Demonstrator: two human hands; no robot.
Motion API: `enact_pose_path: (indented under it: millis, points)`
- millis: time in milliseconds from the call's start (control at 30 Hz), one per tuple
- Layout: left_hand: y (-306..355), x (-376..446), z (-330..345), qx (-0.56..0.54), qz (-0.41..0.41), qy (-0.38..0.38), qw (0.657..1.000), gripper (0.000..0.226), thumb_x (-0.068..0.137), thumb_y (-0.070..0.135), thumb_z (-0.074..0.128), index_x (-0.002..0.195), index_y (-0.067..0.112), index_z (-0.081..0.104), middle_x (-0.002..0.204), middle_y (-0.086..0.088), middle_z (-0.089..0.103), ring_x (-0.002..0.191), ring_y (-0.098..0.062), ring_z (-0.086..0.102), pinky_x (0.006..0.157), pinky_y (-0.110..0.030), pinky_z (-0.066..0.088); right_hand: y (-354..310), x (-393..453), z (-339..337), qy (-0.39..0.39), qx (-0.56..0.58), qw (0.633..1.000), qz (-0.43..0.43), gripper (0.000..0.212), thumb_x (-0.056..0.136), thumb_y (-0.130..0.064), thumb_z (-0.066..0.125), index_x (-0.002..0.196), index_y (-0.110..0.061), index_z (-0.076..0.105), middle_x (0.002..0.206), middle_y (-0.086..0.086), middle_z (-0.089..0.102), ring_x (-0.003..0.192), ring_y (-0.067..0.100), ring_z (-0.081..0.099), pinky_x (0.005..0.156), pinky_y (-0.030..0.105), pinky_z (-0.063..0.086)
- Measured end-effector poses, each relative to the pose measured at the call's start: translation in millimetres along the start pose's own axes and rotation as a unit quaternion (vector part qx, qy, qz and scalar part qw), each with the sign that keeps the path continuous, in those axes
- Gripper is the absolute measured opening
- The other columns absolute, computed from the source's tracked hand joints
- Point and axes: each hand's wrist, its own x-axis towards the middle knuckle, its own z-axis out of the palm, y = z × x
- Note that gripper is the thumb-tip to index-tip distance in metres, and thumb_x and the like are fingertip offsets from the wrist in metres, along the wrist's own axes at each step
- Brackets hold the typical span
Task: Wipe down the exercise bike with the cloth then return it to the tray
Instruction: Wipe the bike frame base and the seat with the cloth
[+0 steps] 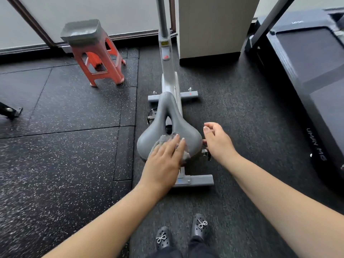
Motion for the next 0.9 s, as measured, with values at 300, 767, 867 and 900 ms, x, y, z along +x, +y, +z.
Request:
enact_pose_path:
  millis: [300, 767, 867, 900]
  points:
    - [-2.7, 48.6, -8.3, 0.003, -0.144, -0.05, 0.988, 0.06, 0.097, 0.043, 0.026, 0.149, 0.015, 0.015, 0.156, -0.008, 0.025, 0.147, -0.019, 0.004, 0.118, -0.043, -0.006, 1.4, 0.4, 4.9, -0.008, -0.019, 1.0, -0.02, 0.033, 0.098, -0.029, 0.04, 0.127, -0.015, 0.049, 0.11, 0.005, 0.057, 0.084, 0.017, 0.054, 0.056, 0.01, 0.04]
    - [3.2, -1.9, -41.8, -0.115, -0.101, -0.059, 0.986, 0.041, 0.098, 0.029, 0.04, 0.137, 0.017, 0.045, 0.137, -0.006, 0.054, 0.13, -0.019, 0.046, 0.103, -0.03, 0.035, -10.6, -3.8, -17.8, -0.061, -0.034, 0.997, -0.033, 0.032, 0.096, -0.031, 0.043, 0.126, -0.019, 0.049, 0.103, 0.001, 0.061, 0.099, 0.025, 0.063, 0.077, 0.035, 0.051]
    - [12.2, 12.5, -80.2, -0.399, -0.214, 0.04, 0.891, 0.024, 0.1, 0.023, 0.038, 0.115, 0.02, 0.056, 0.087, -0.007, 0.066, 0.073, -0.002, 0.063, 0.064, -0.015, 0.046, -23.1, -6.6, -27.2, -0.03, -0.005, 0.997, -0.075, 0.024, 0.093, -0.024, 0.047, 0.115, -0.025, 0.055, 0.091, -0.008, 0.061, 0.097, 0.024, 0.066, 0.084, 0.038, 0.05]
    - [16.5, 18.1, -90.3, -0.499, -0.246, 0.083, 0.827, 0.023, 0.1, 0.024, 0.036, 0.109, 0.019, 0.057, 0.082, -0.005, 0.064, 0.07, -0.001, 0.062, 0.063, -0.014, 0.048, -29.2, -8.6, -30.2, -0.024, 0.011, 0.995, -0.092, 0.021, 0.092, -0.023, 0.047, 0.11, -0.029, 0.055, 0.092, -0.008, 0.063, 0.095, 0.023, 0.066, 0.082, 0.038, 0.051]
